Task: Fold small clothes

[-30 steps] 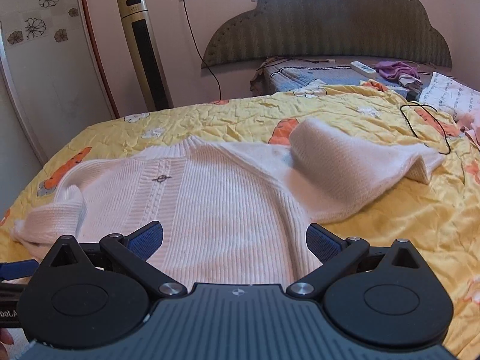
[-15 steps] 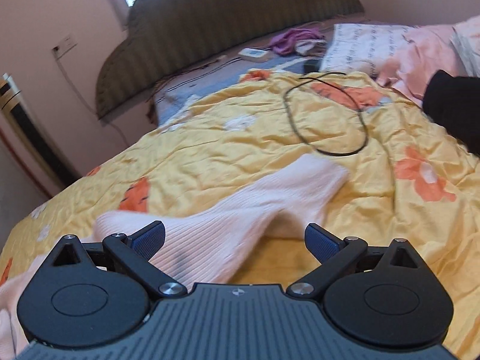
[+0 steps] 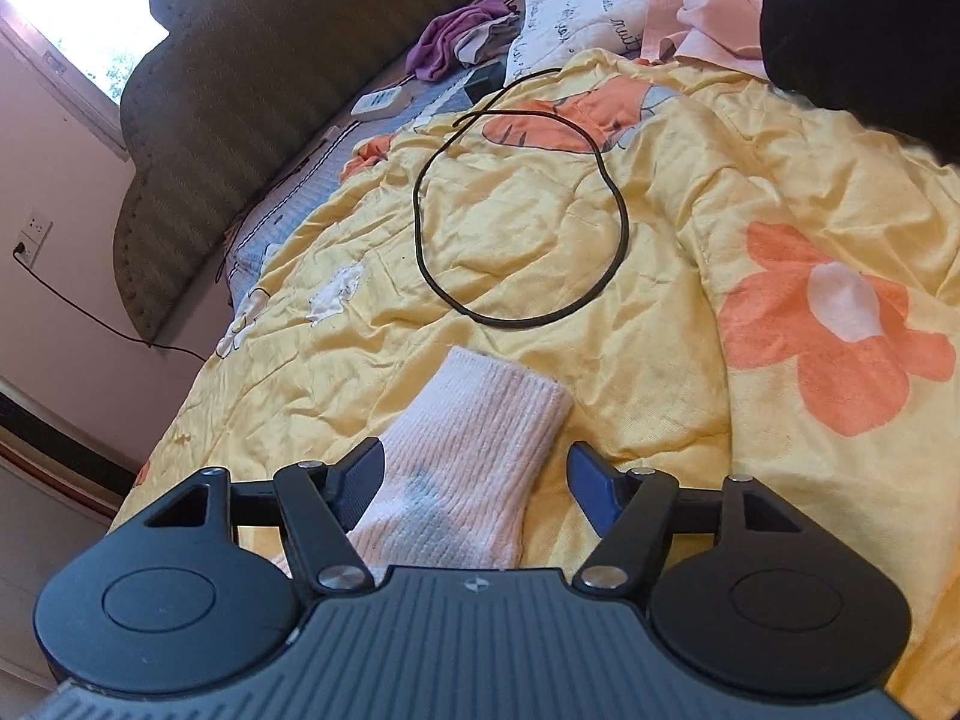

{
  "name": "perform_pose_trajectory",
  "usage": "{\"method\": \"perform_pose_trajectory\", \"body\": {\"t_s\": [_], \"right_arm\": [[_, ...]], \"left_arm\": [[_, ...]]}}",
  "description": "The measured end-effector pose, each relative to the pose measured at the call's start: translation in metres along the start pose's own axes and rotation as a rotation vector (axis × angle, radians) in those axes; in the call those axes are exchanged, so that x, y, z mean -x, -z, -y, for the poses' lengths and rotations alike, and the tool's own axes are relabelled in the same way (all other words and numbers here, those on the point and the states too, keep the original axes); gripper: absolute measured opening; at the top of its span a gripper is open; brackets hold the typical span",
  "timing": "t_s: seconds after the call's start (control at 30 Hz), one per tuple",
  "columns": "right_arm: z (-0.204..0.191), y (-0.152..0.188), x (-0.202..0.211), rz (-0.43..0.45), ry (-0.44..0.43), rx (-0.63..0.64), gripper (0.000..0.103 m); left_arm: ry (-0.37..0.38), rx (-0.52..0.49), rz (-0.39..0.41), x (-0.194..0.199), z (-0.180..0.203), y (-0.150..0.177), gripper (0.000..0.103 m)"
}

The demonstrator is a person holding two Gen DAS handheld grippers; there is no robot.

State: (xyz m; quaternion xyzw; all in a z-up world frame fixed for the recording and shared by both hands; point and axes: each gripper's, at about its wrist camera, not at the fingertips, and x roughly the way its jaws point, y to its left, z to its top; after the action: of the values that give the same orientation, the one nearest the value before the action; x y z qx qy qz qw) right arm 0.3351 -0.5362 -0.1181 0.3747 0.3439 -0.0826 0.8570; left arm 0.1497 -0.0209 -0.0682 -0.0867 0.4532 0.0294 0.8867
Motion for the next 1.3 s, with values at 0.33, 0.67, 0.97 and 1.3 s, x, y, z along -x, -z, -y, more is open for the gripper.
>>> {"method": "perform_pose_trajectory", "body": {"t_s": [0.33, 0.67, 0.97, 1.3], "right_arm": [[-0.021, 0.012, 0.005, 0.057, -0.052, 0.096, 0.016], [-0.121, 0.082, 0.087, 0.105, -0.382, 0.281, 0.016], [-0.206, 0.232, 0.098, -0.071, -0.505, 0.56, 0.017], [-0.228, 0.29, 0.108, -0.188, -0.532, 0.7, 0.023]], "left_arm": [[0.124, 0.092, 0.081, 0.014, -0.011, -0.025, 0.103], [0.56, 0.43, 0.129, -0.003, -0.03, -0.065, 0.103], [0.717, 0.596, -0.039, -0.061, -0.029, -0.049, 0.103], [0.668, 0.639, -0.118, -0.086, -0.024, -0.041, 0.103]]}}
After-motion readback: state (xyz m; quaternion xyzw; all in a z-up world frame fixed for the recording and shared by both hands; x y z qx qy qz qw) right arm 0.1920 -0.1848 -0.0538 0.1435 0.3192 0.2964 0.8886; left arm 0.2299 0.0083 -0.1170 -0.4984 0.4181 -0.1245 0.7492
